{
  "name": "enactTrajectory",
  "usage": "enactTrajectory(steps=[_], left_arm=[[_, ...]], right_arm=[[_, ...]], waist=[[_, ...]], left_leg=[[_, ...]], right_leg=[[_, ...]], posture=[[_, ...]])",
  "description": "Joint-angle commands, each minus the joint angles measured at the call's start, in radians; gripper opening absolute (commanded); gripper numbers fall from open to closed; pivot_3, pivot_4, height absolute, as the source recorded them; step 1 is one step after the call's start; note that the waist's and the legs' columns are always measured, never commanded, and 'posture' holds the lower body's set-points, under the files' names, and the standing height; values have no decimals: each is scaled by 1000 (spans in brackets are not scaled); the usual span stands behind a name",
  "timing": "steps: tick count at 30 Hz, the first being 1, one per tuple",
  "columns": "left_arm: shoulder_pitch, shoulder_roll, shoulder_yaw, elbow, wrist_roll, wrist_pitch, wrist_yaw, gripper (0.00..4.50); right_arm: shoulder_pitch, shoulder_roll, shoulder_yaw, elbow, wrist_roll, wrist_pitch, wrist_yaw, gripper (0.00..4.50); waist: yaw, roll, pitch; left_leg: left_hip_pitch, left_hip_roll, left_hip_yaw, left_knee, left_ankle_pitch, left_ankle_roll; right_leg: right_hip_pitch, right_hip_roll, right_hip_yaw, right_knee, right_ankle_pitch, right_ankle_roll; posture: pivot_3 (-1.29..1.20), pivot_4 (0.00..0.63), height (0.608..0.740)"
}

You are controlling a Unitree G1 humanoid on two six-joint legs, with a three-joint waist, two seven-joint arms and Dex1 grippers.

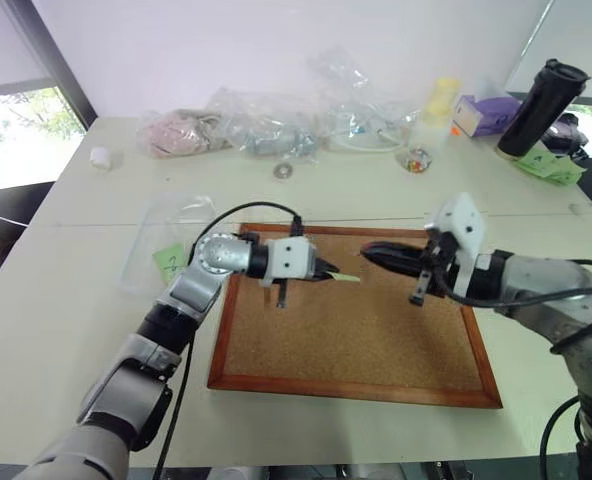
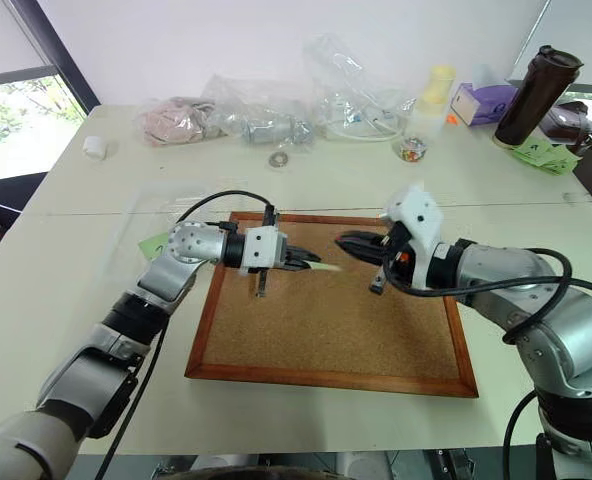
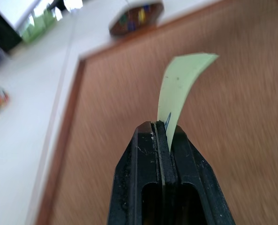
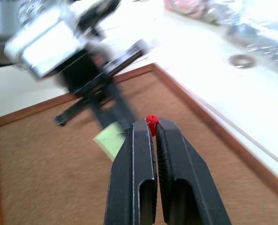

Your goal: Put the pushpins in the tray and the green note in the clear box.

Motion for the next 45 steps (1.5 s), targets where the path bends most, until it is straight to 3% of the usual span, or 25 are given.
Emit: enactTrajectory(steps=[1, 10, 14, 30, 33, 40, 45], left_arm=[[-5, 5, 10, -12, 6, -28, 5, 59], [-7, 2, 79, -43, -25, 52, 89, 59], [31, 8, 107, -120, -40, 127, 126, 59], [122, 19, 90, -234, -34, 212, 144, 59], [128, 20, 88, -246, -33, 218, 146, 0], [133, 21, 87, -255, -33, 224, 147, 0], [124, 20, 90, -249, -35, 224, 147, 0]], right_arm=[[-19, -12, -55, -6, 30, 3, -11, 0], [146, -63, -219, 228, -126, -130, -4, 0], [256, -78, -274, 458, -239, -257, 29, 0], [219, -7, -242, 770, -365, -417, 0, 0], [222, -5, -247, 776, -365, -419, 7, 925], [257, -15, -263, 718, -348, -395, 26, 4461], [277, -46, -323, 566, -271, -312, 56, 4461]], waist=[[3, -1, 0], [0, -1, 0], [-1, -1, 0], [0, 0, 0], [-1, 1, 0], [-1, 1, 0], [-1, 1, 0]], left_leg=[[0, 0, 0, 0, 0, 0], [0, -1, 0, 1, 0, 0], [0, 0, 0, 0, 0, 0], [1, 0, 1, 1, 0, 0], [1, 0, 1, 1, 0, 0], [1, 0, 1, 1, 0, 0], [1, 0, 1, 1, 0, -1]], right_leg=[[0, 0, 0, 0, 0, 0], [0, -1, 0, 0, 0, 0], [0, 0, 0, 1, 0, 0], [1, 0, 1, 2, 0, 0], [0, 0, 1, 2, 0, 0], [1, 0, 1, 2, 0, 0], [0, 0, 1, 2, 0, 0]], posture=[[0, 150, 740], [0, 150, 740], [0, 150, 740], [0, 150, 740], [0, 150, 740], [0, 150, 740], [0, 150, 740]])
